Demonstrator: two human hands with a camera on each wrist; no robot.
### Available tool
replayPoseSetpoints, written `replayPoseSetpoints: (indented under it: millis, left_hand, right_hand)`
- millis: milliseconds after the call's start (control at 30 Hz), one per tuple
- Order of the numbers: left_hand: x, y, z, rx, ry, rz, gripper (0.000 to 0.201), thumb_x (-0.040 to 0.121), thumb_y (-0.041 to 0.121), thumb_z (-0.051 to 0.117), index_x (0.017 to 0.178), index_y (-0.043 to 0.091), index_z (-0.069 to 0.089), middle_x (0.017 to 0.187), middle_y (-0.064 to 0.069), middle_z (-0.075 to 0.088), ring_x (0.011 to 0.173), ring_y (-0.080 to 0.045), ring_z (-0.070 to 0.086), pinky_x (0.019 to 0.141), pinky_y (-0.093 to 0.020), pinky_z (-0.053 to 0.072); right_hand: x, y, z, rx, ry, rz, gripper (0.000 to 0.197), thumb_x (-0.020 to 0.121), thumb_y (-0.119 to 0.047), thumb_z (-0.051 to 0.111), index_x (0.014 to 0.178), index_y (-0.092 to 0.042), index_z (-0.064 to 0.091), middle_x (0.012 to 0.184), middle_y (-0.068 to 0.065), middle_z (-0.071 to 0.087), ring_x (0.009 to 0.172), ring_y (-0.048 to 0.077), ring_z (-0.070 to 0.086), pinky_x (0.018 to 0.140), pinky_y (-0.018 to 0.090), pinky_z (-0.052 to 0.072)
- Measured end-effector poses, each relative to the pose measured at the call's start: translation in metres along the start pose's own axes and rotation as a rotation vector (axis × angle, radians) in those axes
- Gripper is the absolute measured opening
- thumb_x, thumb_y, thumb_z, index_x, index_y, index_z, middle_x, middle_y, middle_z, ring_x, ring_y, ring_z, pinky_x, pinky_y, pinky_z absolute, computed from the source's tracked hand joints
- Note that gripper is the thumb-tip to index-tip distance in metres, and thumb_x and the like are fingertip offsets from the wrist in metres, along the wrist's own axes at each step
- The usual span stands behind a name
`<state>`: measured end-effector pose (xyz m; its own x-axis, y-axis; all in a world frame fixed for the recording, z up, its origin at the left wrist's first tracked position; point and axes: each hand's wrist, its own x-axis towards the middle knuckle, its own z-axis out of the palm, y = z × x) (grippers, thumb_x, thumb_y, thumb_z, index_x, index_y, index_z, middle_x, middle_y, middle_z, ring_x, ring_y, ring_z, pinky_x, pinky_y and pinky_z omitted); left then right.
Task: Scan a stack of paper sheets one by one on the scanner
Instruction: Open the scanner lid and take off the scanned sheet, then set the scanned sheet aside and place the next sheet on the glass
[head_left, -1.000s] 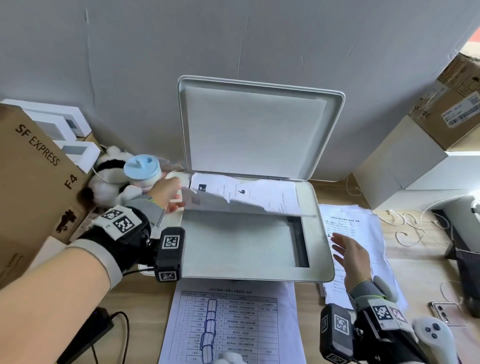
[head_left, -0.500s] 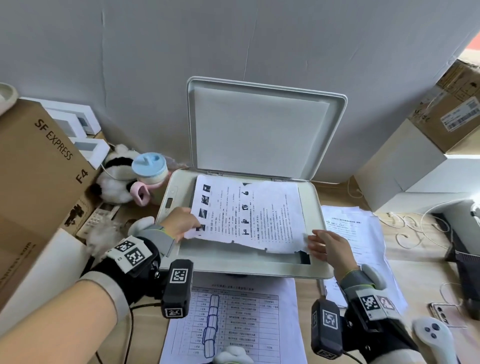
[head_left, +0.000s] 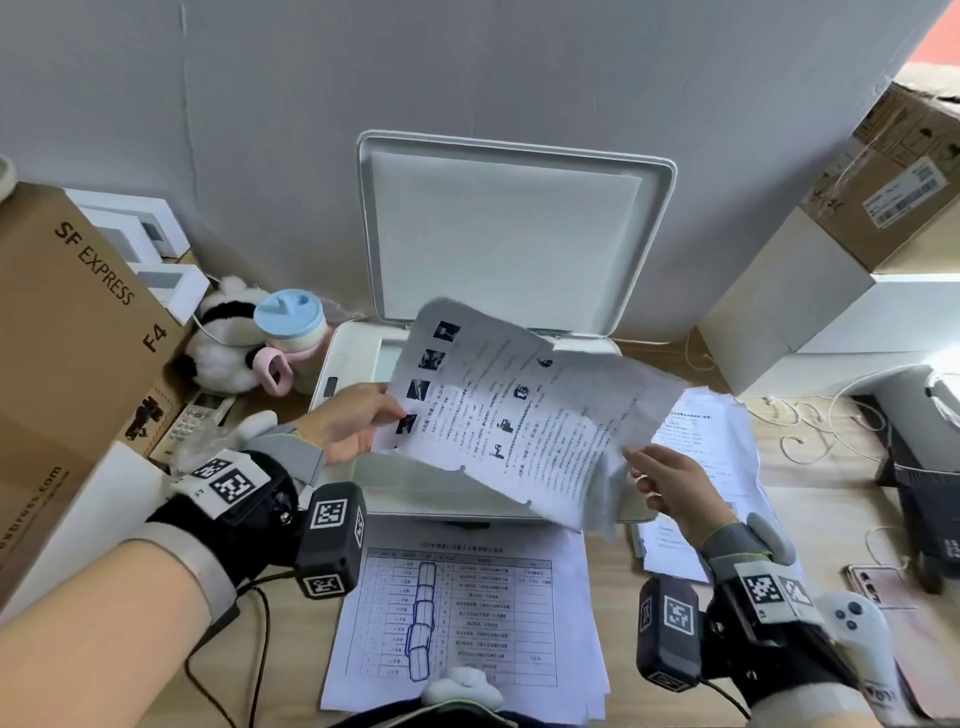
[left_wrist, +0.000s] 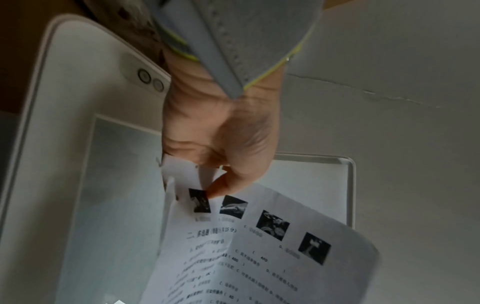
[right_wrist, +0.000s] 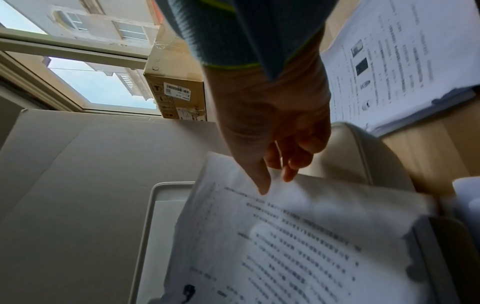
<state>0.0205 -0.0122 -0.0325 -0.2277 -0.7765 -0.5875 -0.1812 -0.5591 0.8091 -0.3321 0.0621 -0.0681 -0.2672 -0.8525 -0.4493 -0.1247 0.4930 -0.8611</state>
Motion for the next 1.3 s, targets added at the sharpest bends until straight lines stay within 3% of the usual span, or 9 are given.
replayPoseSetpoints:
  millis: [167, 500, 633, 833, 933, 1033, 1100, 1233, 1300]
  left_hand:
    - [0.009, 0.014, 0.026, -0.126, -0.004, 0.043, 0.021, 0.094, 0.004, 0.049, 0.105, 0.013, 0.064, 0.098, -0.009, 0.070, 0.078, -0.019, 0.069, 0.063, -0.025, 0.058]
    - [0.025, 0.004, 0.045, -0.164, 0.031, 0.064, 0.022, 0.096, 0.007, 0.047, 0.105, 0.015, 0.065, 0.090, -0.004, 0.071, 0.072, -0.015, 0.068, 0.067, -0.021, 0.054]
    - [0.029, -0.005, 0.043, -0.179, 0.057, 0.046, 0.021, 0.095, 0.006, 0.048, 0.102, 0.015, 0.066, 0.086, -0.003, 0.072, 0.069, -0.014, 0.068, 0.064, -0.020, 0.054]
    - [0.030, -0.010, 0.039, -0.208, 0.092, 0.031, 0.023, 0.096, 0.005, 0.045, 0.100, 0.015, 0.066, 0.082, -0.002, 0.072, 0.067, -0.014, 0.068, 0.061, -0.019, 0.054]
    - [0.029, -0.011, 0.039, -0.223, 0.088, 0.029, 0.022, 0.097, 0.006, 0.045, 0.100, 0.014, 0.065, 0.080, -0.002, 0.072, 0.067, -0.014, 0.068, 0.060, -0.019, 0.054]
    - [0.025, -0.014, 0.039, -0.223, 0.047, 0.027, 0.022, 0.097, 0.009, 0.044, 0.099, 0.013, 0.066, 0.079, -0.004, 0.070, 0.065, -0.015, 0.068, 0.057, -0.019, 0.053]
    - [0.019, -0.016, 0.037, -0.230, -0.006, 0.013, 0.022, 0.098, 0.012, 0.044, 0.099, 0.011, 0.065, 0.077, -0.006, 0.069, 0.065, -0.016, 0.068, 0.054, -0.019, 0.053]
    - [0.005, -0.022, 0.037, -0.229, -0.139, -0.061, 0.024, 0.098, 0.017, 0.043, 0.096, 0.004, 0.062, 0.069, -0.008, 0.066, 0.064, -0.019, 0.069, 0.052, -0.020, 0.053]
    - [-0.006, -0.027, 0.035, -0.144, -0.214, -0.108, 0.024, 0.094, 0.022, 0.048, 0.093, 0.002, 0.062, 0.065, -0.008, 0.064, 0.058, -0.018, 0.066, 0.044, -0.017, 0.047]
  right_hand:
    - [-0.007, 0.022, -0.033, 0.093, 0.229, -0.076, 0.014, 0.089, -0.018, 0.062, 0.077, -0.009, 0.058, 0.067, 0.004, 0.041, 0.063, 0.014, 0.037, 0.055, 0.023, 0.030]
    - [0.002, 0.100, -0.088, 0.470, 0.609, 0.318, 0.020, 0.094, -0.009, 0.046, 0.074, -0.009, 0.047, 0.061, 0.007, 0.048, 0.026, 0.002, 0.041, 0.030, 0.008, 0.026]
    - [0.016, 0.125, -0.094, 0.481, 0.595, 0.453, 0.025, 0.095, -0.006, 0.038, 0.072, -0.011, 0.045, 0.033, -0.006, 0.053, 0.025, 0.000, 0.046, 0.030, 0.008, 0.034]
    - [0.032, 0.143, -0.089, 0.450, 0.501, 0.546, 0.027, 0.098, -0.005, 0.033, 0.073, -0.013, 0.041, 0.075, 0.001, 0.045, 0.034, 0.001, 0.054, 0.057, 0.018, 0.039]
    - [0.033, 0.144, -0.087, 0.454, 0.489, 0.592, 0.029, 0.099, -0.008, 0.033, 0.071, -0.012, 0.038, 0.071, 0.003, 0.042, 0.052, 0.012, 0.050, 0.053, 0.019, 0.038]
    - [0.031, 0.143, -0.083, 0.461, 0.487, 0.646, 0.033, 0.100, -0.019, 0.033, 0.068, -0.012, 0.034, 0.044, 0.005, 0.039, 0.023, 0.011, 0.041, 0.034, 0.017, 0.034]
    - [0.026, 0.140, -0.078, 0.438, 0.508, 0.673, 0.032, 0.101, -0.021, 0.035, 0.071, -0.010, 0.034, 0.051, 0.008, 0.037, 0.028, 0.016, 0.043, 0.028, 0.011, 0.032]
    - [0.009, 0.134, -0.059, 0.447, 0.328, 0.721, 0.031, 0.100, -0.022, 0.032, 0.072, -0.011, 0.036, 0.045, 0.010, 0.042, 0.031, 0.015, 0.046, 0.031, 0.012, 0.035]
    - [-0.001, 0.128, -0.045, 0.461, 0.230, 0.738, 0.028, 0.100, -0.021, 0.033, 0.078, -0.011, 0.045, 0.047, 0.006, 0.057, 0.056, 0.015, 0.055, 0.039, 0.017, 0.043]
